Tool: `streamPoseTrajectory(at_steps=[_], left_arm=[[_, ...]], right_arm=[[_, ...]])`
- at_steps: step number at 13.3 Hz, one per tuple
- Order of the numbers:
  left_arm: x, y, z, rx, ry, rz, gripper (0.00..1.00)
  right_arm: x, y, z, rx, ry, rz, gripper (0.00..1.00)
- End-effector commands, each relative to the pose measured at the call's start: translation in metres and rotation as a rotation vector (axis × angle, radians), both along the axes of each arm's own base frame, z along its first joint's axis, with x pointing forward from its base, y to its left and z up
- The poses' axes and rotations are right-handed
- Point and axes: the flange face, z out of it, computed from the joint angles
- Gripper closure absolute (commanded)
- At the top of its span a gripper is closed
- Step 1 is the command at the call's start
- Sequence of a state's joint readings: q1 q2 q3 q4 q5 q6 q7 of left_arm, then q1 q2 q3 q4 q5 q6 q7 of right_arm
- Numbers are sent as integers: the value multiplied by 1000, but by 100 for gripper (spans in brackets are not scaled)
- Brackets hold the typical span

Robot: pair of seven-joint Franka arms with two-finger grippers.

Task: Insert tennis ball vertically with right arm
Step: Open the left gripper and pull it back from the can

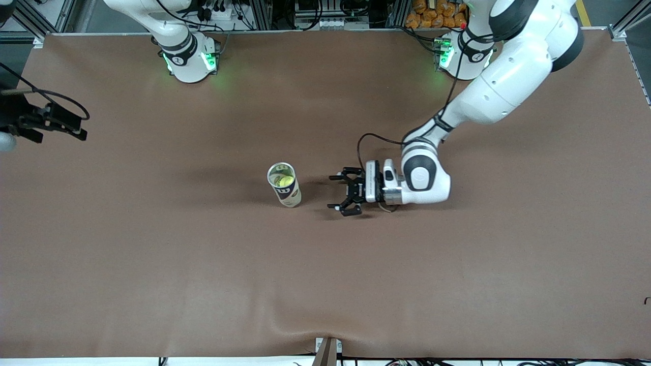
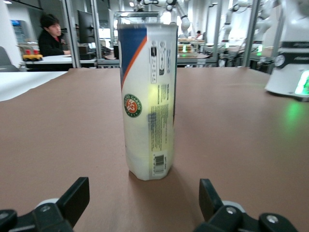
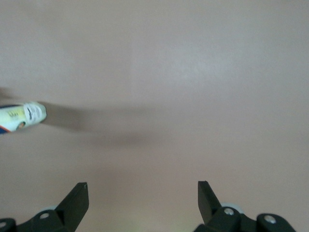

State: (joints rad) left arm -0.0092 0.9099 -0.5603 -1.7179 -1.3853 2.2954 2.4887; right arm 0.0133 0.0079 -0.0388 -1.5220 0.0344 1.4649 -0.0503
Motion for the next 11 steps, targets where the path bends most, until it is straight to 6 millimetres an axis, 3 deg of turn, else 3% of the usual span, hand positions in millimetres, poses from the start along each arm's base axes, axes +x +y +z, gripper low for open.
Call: streamPoseTrajectory(at_steps=[1,3,6,10,11], left_arm=[[16,41,23,73,41,-66,0],[35,75,31,126,57,-88,0],[55,92,44,179,89,-119,0],[69,112,55,249,161,-136,0],[69,122,51,269,219,-130,0]], right_arm=[[-14,-3,12,-18,42,-20,0],[-17,-3,14,-22,58,-93,0],[-12,-13,17,-6,15,-116,0],[-8,-9,20,-6,-23,-110,0],[-7,-11,19,-6,-23,-112,0]])
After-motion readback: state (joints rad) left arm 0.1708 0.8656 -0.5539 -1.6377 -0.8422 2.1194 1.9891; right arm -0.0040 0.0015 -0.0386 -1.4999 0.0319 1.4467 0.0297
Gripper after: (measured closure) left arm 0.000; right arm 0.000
